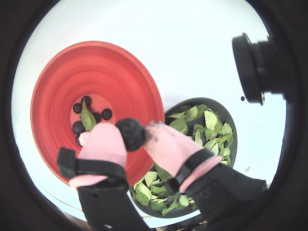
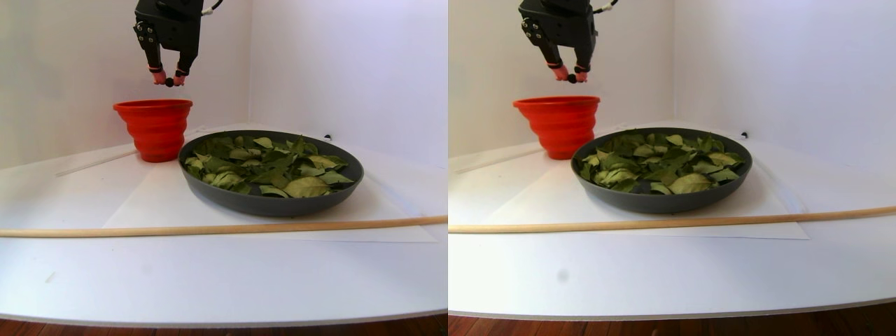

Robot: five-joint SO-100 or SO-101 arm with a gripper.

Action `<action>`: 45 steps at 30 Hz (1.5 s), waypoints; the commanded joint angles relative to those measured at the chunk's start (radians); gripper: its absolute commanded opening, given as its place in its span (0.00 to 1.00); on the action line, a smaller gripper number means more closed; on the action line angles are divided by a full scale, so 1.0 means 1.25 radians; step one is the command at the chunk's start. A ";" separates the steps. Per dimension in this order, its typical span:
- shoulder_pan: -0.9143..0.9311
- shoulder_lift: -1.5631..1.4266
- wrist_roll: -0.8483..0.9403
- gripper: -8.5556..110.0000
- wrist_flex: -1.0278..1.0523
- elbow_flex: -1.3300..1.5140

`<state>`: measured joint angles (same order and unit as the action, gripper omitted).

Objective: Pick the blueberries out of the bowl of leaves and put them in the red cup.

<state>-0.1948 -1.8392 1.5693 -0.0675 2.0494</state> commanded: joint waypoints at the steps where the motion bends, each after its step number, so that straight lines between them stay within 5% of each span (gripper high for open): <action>1: -0.016 -0.077 -0.001 0.16 -0.011 -0.006; 6: -0.015 -0.074 -0.004 0.23 -0.021 0.009; 45: 0.178 -0.110 0.000 0.22 0.099 -0.013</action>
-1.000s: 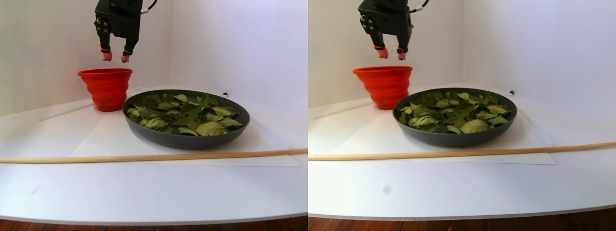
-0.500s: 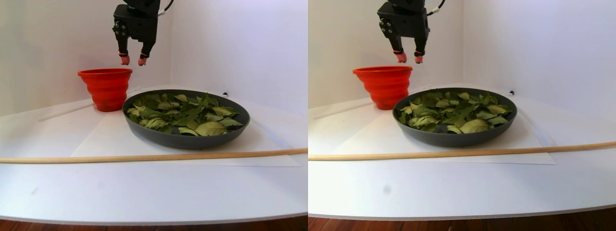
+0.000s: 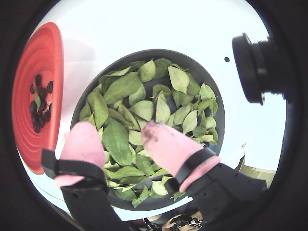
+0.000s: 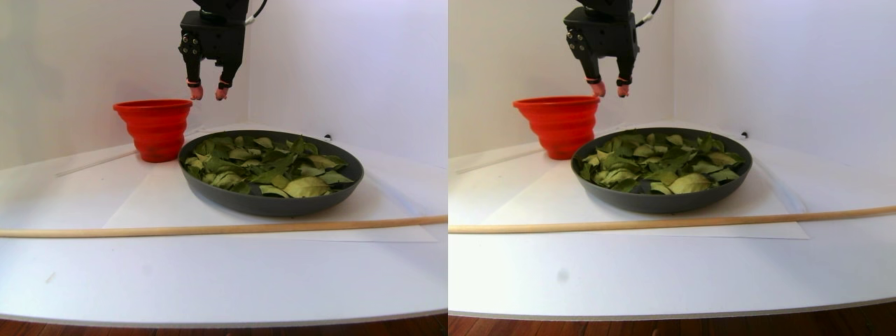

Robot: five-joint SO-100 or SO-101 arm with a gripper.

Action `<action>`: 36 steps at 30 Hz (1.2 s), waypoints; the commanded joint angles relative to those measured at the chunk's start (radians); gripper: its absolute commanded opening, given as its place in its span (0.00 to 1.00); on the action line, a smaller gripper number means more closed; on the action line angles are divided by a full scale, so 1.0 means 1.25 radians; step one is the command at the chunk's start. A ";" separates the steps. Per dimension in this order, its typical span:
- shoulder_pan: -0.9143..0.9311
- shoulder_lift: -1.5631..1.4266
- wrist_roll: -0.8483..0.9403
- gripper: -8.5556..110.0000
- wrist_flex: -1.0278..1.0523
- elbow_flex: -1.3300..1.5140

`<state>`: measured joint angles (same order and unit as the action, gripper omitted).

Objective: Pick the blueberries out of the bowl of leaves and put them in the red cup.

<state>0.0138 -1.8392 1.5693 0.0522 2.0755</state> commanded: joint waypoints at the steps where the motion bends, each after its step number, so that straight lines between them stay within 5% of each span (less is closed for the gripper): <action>1: 0.016 -0.110 0.000 0.22 0.007 -0.033; 36: 0.180 -0.167 0.018 0.21 0.167 0.028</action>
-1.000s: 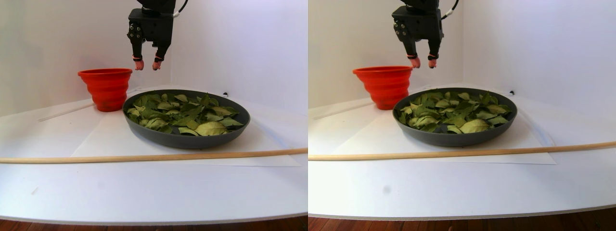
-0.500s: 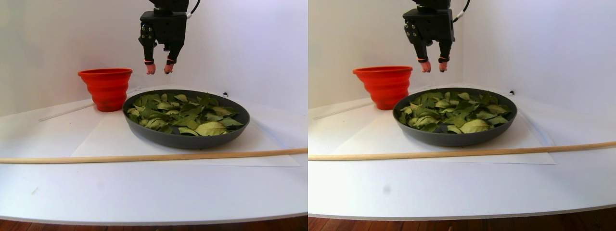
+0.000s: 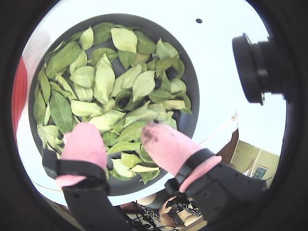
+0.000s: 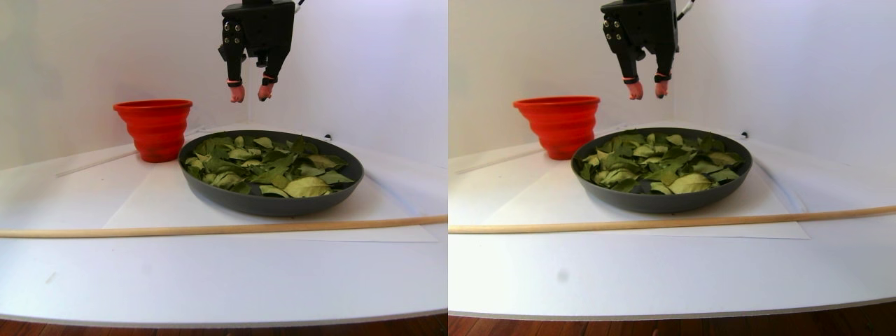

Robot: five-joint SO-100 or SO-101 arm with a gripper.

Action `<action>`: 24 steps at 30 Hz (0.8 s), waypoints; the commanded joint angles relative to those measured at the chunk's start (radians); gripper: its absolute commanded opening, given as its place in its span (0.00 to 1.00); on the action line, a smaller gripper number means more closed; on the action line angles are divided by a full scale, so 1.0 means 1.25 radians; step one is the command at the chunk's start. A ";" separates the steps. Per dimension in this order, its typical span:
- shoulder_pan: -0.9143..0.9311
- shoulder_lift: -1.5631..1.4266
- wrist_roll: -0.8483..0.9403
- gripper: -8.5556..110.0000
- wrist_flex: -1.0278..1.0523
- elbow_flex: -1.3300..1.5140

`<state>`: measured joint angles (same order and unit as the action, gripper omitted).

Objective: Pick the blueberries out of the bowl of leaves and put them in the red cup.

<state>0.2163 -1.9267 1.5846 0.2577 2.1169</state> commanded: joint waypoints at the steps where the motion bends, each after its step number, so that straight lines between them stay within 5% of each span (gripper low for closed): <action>1: 0.023 -0.102 0.007 0.21 0.002 0.002; 24: 0.115 -0.104 0.029 0.21 0.055 0.054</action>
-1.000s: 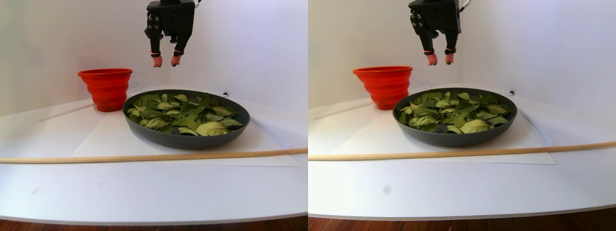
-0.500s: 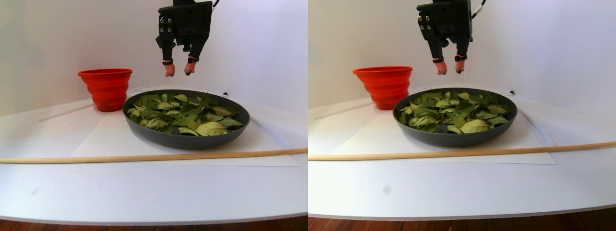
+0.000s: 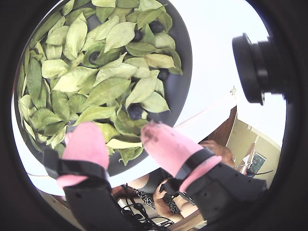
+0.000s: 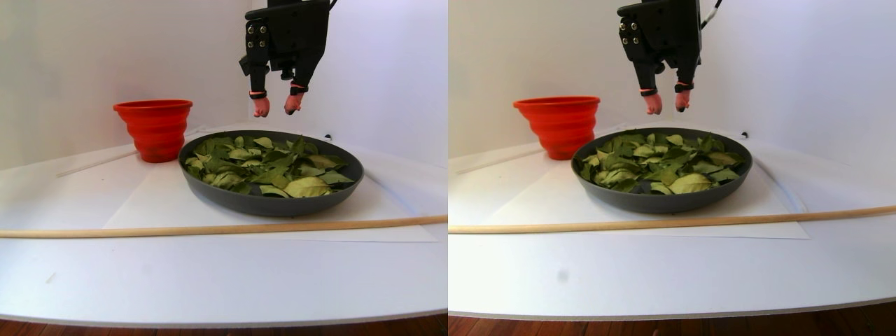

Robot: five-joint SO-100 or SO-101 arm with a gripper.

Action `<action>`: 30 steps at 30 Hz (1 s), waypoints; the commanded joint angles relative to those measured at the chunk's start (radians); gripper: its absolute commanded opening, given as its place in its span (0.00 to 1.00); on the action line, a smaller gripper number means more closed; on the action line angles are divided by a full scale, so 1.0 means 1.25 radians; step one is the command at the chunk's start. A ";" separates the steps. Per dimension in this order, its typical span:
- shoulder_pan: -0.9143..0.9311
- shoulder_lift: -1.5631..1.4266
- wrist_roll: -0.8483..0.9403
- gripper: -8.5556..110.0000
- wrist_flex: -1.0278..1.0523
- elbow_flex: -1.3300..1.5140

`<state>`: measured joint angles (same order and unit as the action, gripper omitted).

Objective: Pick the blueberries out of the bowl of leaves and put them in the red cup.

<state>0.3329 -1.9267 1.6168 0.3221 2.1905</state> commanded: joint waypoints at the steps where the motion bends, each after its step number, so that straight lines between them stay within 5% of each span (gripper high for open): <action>1: 0.026 -0.104 0.005 0.21 0.009 -0.002; 30: 0.124 -0.013 0.031 0.21 -0.056 0.054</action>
<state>0.4587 -1.9328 1.6521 0.2684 2.2626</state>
